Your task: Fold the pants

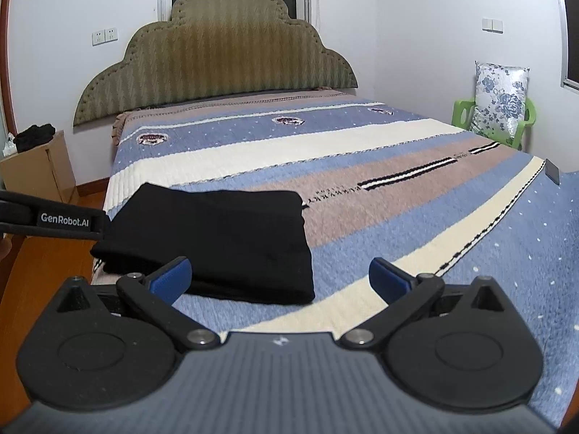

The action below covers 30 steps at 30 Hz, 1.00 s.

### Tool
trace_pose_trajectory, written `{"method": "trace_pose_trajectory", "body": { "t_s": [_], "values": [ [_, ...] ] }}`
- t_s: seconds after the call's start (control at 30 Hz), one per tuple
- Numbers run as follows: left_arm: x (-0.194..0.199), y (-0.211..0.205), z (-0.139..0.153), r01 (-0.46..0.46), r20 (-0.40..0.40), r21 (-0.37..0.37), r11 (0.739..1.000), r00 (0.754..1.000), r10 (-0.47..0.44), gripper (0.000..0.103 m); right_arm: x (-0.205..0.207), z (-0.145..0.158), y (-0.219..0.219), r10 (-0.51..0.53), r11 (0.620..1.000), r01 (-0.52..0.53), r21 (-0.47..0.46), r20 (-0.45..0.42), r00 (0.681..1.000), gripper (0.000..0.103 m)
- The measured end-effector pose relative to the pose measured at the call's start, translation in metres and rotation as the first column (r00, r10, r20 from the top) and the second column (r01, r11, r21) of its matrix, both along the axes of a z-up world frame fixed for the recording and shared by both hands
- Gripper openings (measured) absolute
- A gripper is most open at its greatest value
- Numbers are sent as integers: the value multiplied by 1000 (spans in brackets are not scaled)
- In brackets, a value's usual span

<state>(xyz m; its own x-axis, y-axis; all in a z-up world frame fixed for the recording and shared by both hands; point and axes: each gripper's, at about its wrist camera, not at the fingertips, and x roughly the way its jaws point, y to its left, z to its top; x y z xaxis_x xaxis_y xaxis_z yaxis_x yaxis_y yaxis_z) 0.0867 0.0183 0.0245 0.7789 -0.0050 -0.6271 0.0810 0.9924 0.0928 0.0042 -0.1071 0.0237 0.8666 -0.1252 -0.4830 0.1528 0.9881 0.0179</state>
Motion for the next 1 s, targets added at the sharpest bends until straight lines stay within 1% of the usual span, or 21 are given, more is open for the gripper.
{"method": "trace_pose_trajectory", "body": {
  "t_s": [0.27,0.4,0.5,0.6,0.77,0.9,1.0],
  "values": [
    [0,4,-17,-15,-25,5,1000,1000,16,81,-2,-12,6,17,1000,-17,0,-16,1000,103],
    [-1,7,-22,-24,-29,-3,1000,999,23,82,-3,-15,12,5,999,-6,-44,-18,1000,103],
    [0,9,-25,-33,-25,-12,999,999,33,82,-4,-17,12,15,999,-16,-39,-18,1000,103],
    [0,12,-27,-28,-32,-28,999,999,27,86,-5,-18,11,16,999,-16,-29,-9,1000,103],
    [0,15,-31,-9,-41,-40,999,999,7,86,-4,-20,10,-1,999,1,-34,-14,1000,103],
    [-4,19,-34,-1,-18,-35,999,1000,0,86,-6,-22,10,9,1000,-9,-19,-15,1000,103],
    [-7,28,-36,3,-1,-61,998,1000,-3,87,-6,-25,10,7,1000,-8,-19,-22,1000,103]
  ]
}}
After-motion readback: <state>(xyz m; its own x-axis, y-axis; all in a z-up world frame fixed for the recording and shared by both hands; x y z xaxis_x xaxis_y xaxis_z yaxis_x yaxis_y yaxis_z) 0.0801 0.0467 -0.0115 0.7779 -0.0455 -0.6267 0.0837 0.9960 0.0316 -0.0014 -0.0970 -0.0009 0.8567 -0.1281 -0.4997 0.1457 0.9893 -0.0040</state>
